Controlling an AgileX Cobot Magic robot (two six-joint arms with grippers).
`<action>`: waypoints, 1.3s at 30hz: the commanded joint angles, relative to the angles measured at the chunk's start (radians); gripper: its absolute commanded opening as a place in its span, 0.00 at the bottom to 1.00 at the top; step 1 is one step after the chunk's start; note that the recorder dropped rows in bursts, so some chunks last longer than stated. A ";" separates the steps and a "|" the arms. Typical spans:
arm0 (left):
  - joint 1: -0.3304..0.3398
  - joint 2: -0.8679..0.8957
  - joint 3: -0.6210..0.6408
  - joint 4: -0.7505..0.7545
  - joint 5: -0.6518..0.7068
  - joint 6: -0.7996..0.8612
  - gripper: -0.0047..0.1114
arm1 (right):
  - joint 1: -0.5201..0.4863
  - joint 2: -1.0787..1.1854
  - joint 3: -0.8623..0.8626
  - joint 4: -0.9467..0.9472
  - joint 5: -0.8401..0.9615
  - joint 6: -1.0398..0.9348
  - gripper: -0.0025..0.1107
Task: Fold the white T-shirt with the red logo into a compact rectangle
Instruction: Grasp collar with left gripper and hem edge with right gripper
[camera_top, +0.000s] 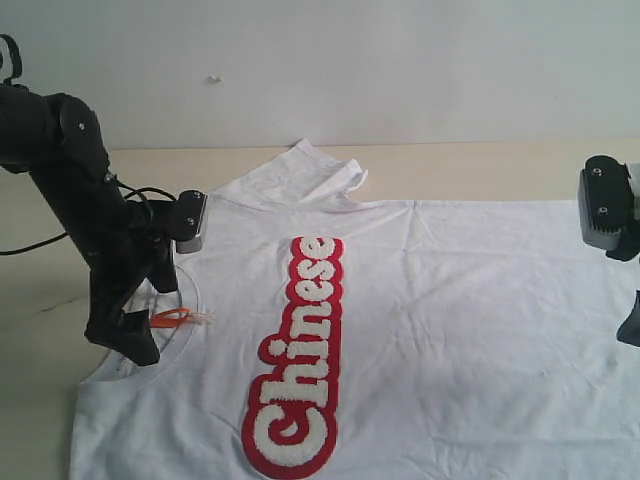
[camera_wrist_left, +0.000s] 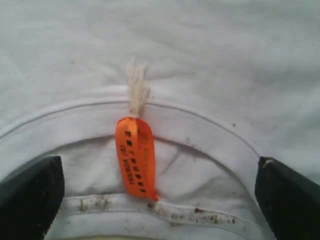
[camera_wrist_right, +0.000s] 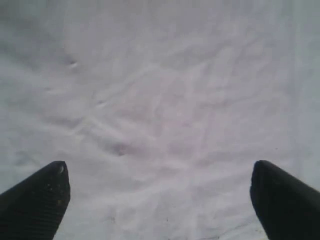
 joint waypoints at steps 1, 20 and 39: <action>-0.001 -0.001 -0.005 -0.037 -0.002 0.004 0.94 | -0.005 0.003 -0.006 0.014 0.002 0.005 0.83; -0.001 0.083 -0.005 0.070 -0.053 -0.058 0.89 | -0.005 0.003 -0.006 0.012 -0.004 0.013 0.83; -0.001 0.113 -0.005 0.144 0.030 -0.092 0.05 | -0.076 0.123 -0.006 -0.203 -0.084 -0.021 0.83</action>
